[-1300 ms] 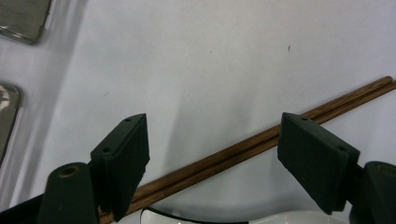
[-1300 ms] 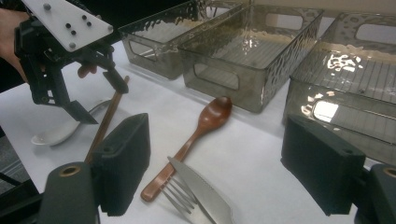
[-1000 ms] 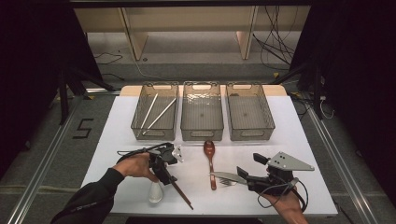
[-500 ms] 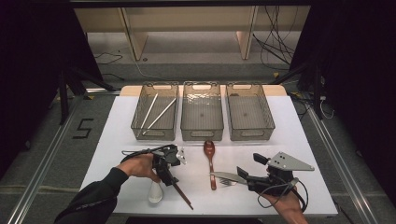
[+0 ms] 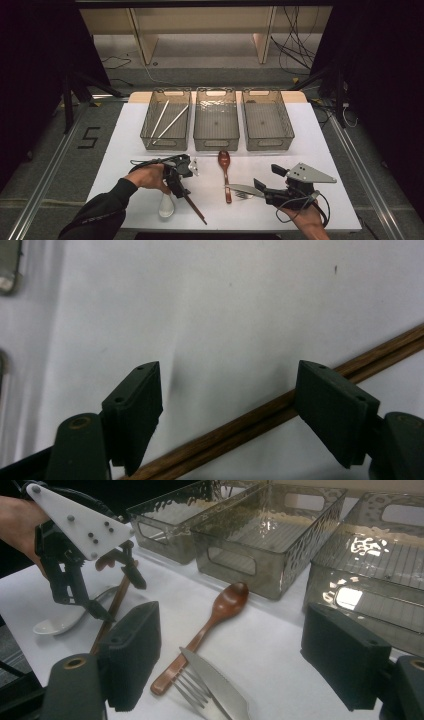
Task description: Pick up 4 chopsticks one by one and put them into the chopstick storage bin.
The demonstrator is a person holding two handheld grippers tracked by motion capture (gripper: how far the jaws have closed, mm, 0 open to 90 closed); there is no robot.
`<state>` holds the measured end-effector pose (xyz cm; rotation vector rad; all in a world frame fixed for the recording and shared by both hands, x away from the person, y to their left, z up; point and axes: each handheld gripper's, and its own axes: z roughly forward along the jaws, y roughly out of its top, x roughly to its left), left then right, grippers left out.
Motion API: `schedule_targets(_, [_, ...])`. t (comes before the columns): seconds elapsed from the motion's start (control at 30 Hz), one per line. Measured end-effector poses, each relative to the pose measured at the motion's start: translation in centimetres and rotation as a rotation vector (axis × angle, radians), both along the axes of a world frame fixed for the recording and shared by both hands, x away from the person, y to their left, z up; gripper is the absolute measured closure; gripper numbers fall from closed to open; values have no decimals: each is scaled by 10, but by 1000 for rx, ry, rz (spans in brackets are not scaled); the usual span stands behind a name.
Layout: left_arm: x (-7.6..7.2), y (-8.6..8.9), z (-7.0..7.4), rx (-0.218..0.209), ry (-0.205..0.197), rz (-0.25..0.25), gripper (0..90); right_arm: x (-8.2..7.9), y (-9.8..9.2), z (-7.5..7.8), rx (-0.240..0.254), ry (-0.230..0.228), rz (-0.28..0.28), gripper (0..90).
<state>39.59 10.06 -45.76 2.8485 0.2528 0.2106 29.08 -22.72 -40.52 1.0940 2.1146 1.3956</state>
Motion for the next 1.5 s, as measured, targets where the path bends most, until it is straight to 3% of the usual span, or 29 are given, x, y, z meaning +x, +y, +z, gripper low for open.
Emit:
schedule_targets(0.17, [2,-4,-5,16,-14,-1,295,0,0,0,0,-3,-1,248])
schedule_targets(0.3, [3,-2,0,-10,-14,8,294,0,-1,0,3,-4,-2,248])
schedule_targets(0.67, [0,-1,0,12,36,-16,276,0,0,0,1,-3,0,248])
schedule_targets(1.5, [-2,-1,-1,26,42,-54,276,0,0,0,1,-2,0,248])
